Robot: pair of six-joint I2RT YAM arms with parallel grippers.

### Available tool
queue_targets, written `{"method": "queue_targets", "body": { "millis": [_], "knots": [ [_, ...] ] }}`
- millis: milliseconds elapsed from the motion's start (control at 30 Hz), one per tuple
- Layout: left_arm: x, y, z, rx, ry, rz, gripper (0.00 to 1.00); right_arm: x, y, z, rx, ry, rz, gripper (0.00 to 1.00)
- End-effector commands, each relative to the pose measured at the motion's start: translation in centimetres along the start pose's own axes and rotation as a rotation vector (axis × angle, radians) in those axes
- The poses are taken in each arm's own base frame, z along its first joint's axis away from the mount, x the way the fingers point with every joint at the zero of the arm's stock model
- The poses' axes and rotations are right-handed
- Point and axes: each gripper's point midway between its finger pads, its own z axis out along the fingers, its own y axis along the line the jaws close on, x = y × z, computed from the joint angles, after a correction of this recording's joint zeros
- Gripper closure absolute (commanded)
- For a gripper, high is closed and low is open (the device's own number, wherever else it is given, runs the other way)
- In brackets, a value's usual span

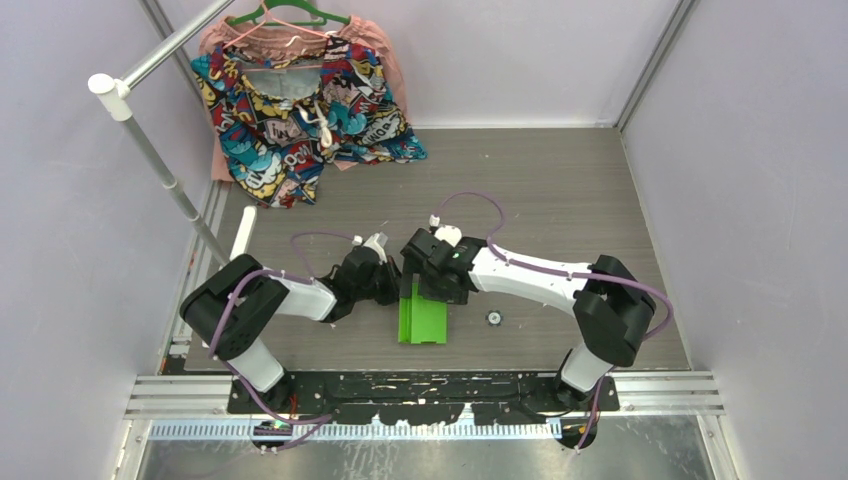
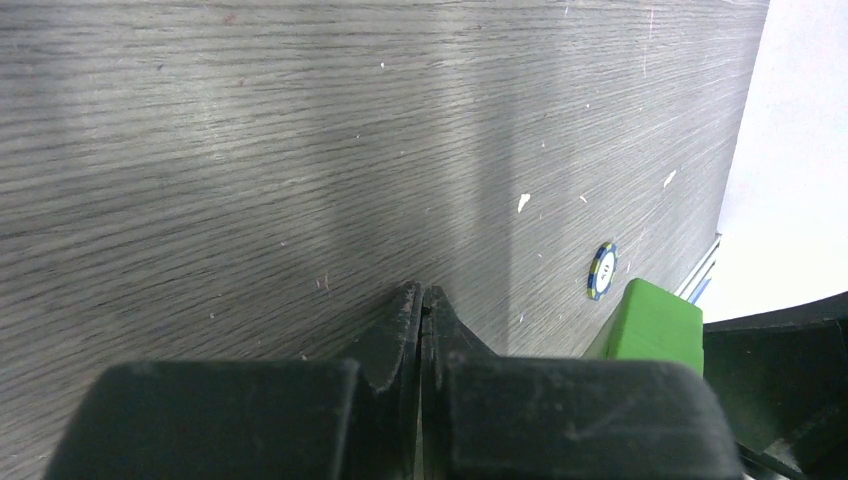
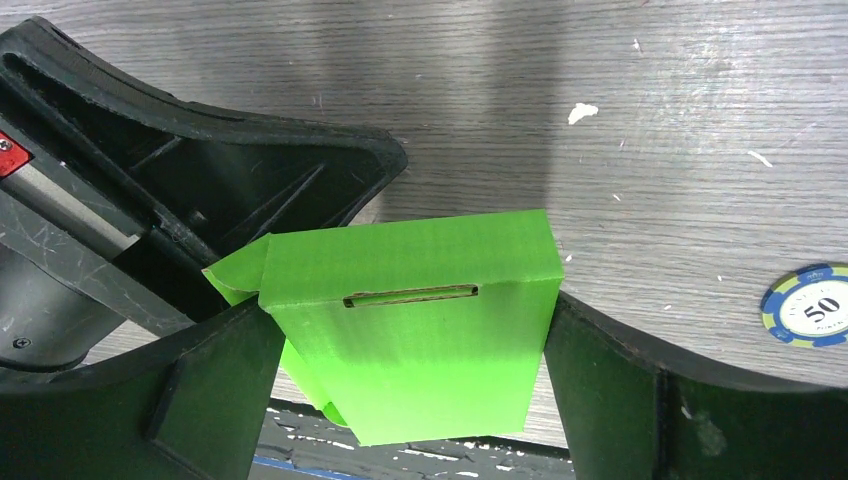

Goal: Fold the paper box
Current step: Close the paper box at the center of the board.

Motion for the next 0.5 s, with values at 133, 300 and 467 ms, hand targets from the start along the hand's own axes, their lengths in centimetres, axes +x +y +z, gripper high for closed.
{"method": "queue_targets", "body": {
  "millis": [133,300,467],
  "knots": [
    [6.8,8.6,-2.0,-0.299,0.221,0.006,1.0,-2.1,4.8,1.1,-0.188,-0.069,0.072,0.0],
    [6.9,8.7,-1.9,-0.306,0.223,0.005,1.0,-2.1,6.0,0.5,-0.256,-0.05,0.068,0.0],
    [7.0,8.9,-1.8,-0.314,0.227,0.002,1.0,-1.6,7.6,-1.7,-0.377,0.027,0.091,0.0]
  ]
}}
